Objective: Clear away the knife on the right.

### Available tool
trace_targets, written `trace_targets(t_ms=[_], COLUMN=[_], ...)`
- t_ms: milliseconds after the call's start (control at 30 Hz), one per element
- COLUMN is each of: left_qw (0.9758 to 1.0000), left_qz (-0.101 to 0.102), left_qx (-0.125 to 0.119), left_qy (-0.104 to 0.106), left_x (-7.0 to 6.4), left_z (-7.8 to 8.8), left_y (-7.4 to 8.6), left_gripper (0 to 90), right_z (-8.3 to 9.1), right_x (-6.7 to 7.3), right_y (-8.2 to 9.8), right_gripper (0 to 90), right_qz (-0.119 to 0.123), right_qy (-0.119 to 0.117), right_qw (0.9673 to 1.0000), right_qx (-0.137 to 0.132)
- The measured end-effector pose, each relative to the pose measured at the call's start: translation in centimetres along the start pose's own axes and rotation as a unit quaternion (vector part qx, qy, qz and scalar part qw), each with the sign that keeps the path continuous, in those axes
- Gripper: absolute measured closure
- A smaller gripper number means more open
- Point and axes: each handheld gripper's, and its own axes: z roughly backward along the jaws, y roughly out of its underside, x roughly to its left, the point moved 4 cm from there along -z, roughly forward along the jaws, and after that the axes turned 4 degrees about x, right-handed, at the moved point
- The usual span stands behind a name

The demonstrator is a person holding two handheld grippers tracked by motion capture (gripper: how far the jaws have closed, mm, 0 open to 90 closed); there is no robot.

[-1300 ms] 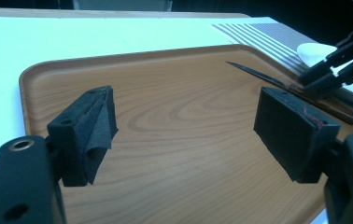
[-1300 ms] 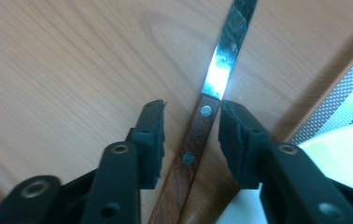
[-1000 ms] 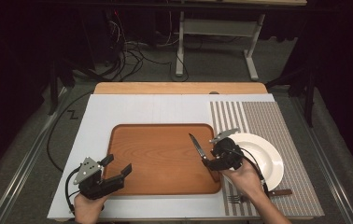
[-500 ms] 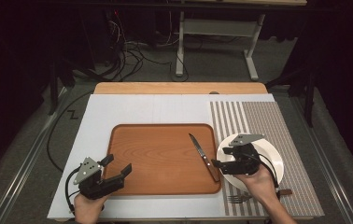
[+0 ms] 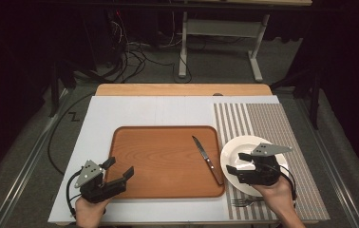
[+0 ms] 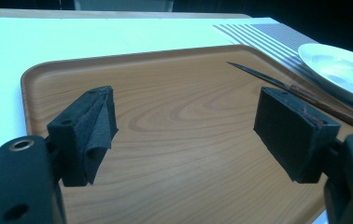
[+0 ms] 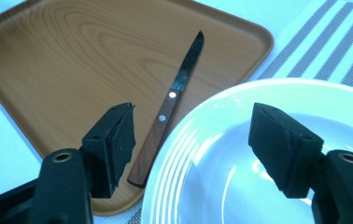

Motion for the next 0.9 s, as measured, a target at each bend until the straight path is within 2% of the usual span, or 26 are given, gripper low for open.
trace_targets(t_ms=[333,667,900], left_qw=[1.0,1.0,1.0], left_qz=[0.0,0.0,0.0], left_qx=[-0.001,-0.001,0.0], left_qy=[-0.001,-0.002,-0.001], left_x=[0.0,0.0,0.0], left_z=[0.0,0.0,0.0], left_y=[0.0,0.0,0.0], left_gripper=[22.0,22.0,22.0], right_z=[2.1,3.4,4.3], right_x=[-1.2,-2.4,-3.2], right_y=[2.4,5.3,6.6], right_gripper=[27.2,24.5,24.3], right_qz=[-0.024,-0.047,-0.051], right_qy=[0.009,0.01,0.028], right_qw=[0.998,0.9921,0.988], right_qx=[-0.058,-0.116,-0.143])
